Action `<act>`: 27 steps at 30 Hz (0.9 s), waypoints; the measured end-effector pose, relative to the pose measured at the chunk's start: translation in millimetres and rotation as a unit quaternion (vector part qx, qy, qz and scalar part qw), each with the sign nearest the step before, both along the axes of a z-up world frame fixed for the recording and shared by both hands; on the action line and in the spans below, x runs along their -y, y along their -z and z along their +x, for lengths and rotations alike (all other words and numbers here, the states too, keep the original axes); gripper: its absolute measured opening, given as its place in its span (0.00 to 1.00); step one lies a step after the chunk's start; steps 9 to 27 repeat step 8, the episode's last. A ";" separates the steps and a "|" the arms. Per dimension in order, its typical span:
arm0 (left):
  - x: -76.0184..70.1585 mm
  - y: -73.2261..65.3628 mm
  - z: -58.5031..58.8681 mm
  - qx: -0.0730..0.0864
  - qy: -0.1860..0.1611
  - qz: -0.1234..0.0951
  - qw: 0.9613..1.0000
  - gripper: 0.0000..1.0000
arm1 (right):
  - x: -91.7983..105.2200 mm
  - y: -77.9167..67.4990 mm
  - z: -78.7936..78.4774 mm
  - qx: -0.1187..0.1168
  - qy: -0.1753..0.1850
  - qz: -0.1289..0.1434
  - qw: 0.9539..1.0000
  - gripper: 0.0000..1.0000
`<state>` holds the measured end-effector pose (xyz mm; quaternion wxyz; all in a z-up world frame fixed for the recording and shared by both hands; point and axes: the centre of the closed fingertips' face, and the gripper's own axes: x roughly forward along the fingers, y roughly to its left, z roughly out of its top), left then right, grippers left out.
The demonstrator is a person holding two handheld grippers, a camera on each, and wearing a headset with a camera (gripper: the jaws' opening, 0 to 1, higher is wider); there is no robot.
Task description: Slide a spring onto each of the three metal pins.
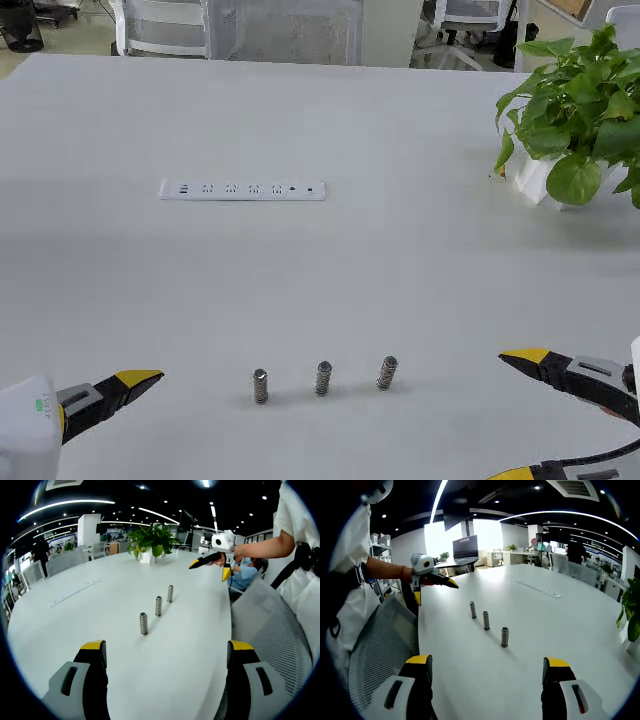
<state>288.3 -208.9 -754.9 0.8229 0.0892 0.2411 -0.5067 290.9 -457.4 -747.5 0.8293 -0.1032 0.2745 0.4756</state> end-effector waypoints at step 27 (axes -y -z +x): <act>0.1 1.1 -0.5 -0.002 -0.001 -0.003 1.000 0.99 | 1.8 2.1 0.2 -0.002 -0.001 -0.001 1.000 0.90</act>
